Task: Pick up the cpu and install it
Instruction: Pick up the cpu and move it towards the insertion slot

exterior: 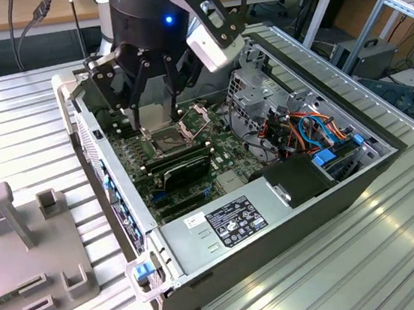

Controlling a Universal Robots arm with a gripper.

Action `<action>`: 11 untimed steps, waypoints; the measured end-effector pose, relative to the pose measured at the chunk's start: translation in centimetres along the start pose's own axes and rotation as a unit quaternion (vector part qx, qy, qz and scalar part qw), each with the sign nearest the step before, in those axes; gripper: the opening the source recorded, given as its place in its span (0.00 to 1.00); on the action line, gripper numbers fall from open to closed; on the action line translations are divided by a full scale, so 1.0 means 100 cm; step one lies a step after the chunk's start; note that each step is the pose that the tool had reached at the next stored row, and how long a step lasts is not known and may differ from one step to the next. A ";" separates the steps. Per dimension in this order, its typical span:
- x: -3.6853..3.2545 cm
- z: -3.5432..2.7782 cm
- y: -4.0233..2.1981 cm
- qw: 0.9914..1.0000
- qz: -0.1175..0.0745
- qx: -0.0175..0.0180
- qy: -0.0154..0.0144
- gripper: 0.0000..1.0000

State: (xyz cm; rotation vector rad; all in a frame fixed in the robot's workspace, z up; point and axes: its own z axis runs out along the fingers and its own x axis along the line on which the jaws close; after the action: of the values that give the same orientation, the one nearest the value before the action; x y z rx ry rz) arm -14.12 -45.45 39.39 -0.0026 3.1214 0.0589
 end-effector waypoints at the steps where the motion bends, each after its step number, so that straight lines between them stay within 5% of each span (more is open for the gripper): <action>1: -0.0029 0.0000 0.0000 1.000 0.000 0.000 0.000 0.54; 11: -0.0323 0.0006 -0.0001 1.000 0.000 0.000 0.000 0.54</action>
State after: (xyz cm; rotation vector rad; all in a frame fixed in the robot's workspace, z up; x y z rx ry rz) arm -10.89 -45.45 39.39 -0.0025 3.1213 0.0588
